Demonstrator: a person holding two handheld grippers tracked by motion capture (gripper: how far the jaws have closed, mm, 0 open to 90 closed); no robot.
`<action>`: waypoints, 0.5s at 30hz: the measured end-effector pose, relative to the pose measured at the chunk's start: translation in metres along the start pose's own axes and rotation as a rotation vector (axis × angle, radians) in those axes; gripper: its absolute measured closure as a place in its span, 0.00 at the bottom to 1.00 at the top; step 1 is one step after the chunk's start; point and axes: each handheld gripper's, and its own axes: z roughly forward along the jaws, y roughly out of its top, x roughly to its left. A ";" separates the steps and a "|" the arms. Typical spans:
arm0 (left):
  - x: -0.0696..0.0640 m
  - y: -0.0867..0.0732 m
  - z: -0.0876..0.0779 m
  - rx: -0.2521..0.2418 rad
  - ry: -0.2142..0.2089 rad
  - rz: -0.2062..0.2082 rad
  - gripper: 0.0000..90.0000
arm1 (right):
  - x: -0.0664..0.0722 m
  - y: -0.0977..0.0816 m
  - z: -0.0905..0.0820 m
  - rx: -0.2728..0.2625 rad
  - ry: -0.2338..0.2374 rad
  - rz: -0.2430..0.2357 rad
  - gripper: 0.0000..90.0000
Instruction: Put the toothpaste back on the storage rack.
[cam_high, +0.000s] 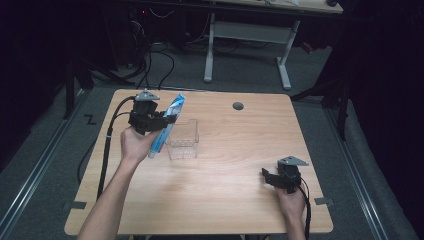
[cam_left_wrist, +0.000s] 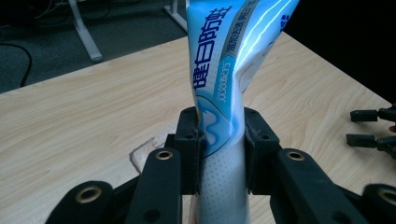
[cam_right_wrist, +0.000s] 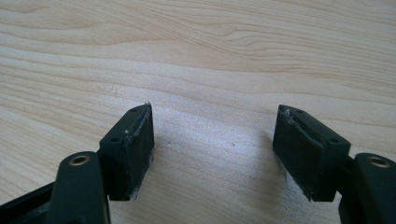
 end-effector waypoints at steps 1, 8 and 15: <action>0.000 0.001 0.001 -0.003 0.002 0.000 0.79 | 0.000 0.000 0.000 0.000 0.000 0.000 0.33; 0.001 0.008 0.007 -0.012 -0.003 -0.007 0.79 | 0.000 0.000 0.000 0.000 0.000 0.000 0.33; -0.001 0.016 0.017 -0.021 -0.006 0.004 0.79 | 0.000 0.000 0.000 0.000 0.000 0.000 0.33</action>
